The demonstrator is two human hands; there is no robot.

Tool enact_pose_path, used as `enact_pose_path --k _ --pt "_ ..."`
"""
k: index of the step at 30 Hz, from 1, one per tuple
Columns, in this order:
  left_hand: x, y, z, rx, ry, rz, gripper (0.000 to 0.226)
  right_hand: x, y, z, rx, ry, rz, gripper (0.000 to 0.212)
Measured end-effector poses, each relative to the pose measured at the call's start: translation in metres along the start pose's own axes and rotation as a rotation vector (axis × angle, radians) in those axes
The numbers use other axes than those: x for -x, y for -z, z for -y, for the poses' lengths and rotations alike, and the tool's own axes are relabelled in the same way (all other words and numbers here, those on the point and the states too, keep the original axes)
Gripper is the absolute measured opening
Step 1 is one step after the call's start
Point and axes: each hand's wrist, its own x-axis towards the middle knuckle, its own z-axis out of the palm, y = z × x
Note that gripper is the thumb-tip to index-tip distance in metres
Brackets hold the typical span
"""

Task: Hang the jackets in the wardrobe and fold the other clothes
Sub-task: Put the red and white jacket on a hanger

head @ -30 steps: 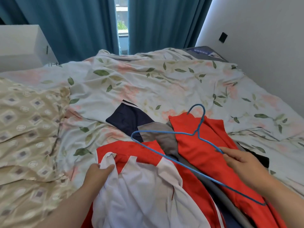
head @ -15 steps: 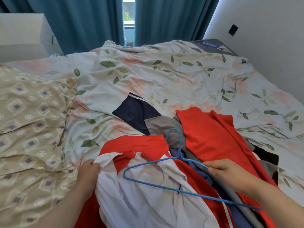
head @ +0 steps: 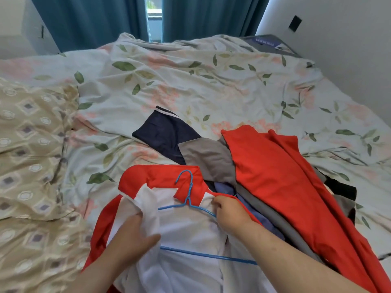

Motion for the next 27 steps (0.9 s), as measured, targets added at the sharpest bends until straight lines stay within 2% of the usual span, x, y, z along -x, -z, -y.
enact_pose_path --k 2,5,7,10,13,17,19,21,23,25,27 --pt "0.005 -0.017 0.008 -0.288 -0.076 0.064 0.075 -0.006 -0.005 0.002 0.127 -0.045 -0.038 0.025" --pt "0.010 -0.030 0.013 -0.636 -0.151 0.071 0.071 -0.015 -0.016 0.002 0.219 -0.137 -0.033 0.041" --pt "0.011 -0.038 0.015 -0.662 -0.263 0.024 0.066 -0.018 -0.022 0.001 0.290 -0.181 -0.081 0.047" --pt "0.007 -0.049 0.019 -0.660 -0.441 -0.107 0.056 -0.024 -0.017 -0.004 0.311 -0.171 -0.140 0.026" --pt "0.000 -0.055 0.023 -0.673 -0.558 -0.096 0.048 -0.024 0.009 -0.020 -0.028 -0.120 -0.176 0.013" --pt "-0.008 -0.053 0.022 -0.708 -0.652 -0.057 0.027 -0.003 0.066 -0.057 -0.497 -0.217 -0.108 0.026" --pt "-0.012 -0.051 0.023 -0.693 -0.602 -0.065 0.021 0.010 0.091 -0.074 -0.755 -0.340 -0.046 0.031" --pt "-0.017 -0.045 0.027 -0.636 -0.469 -0.063 0.017 0.019 0.113 -0.089 -0.809 -0.409 -0.047 0.035" --pt "-0.021 -0.038 0.034 -0.620 -0.395 -0.058 0.025 0.026 0.131 -0.095 -0.864 -0.456 -0.052 0.035" --pt "-0.025 -0.032 0.033 -0.658 -0.383 -0.041 0.034 0.031 0.137 -0.085 -1.020 -0.468 0.061 0.030" --pt "-0.026 -0.033 0.028 -0.723 -0.375 0.019 0.038 0.033 0.130 -0.061 -1.206 -0.398 0.252 0.028"
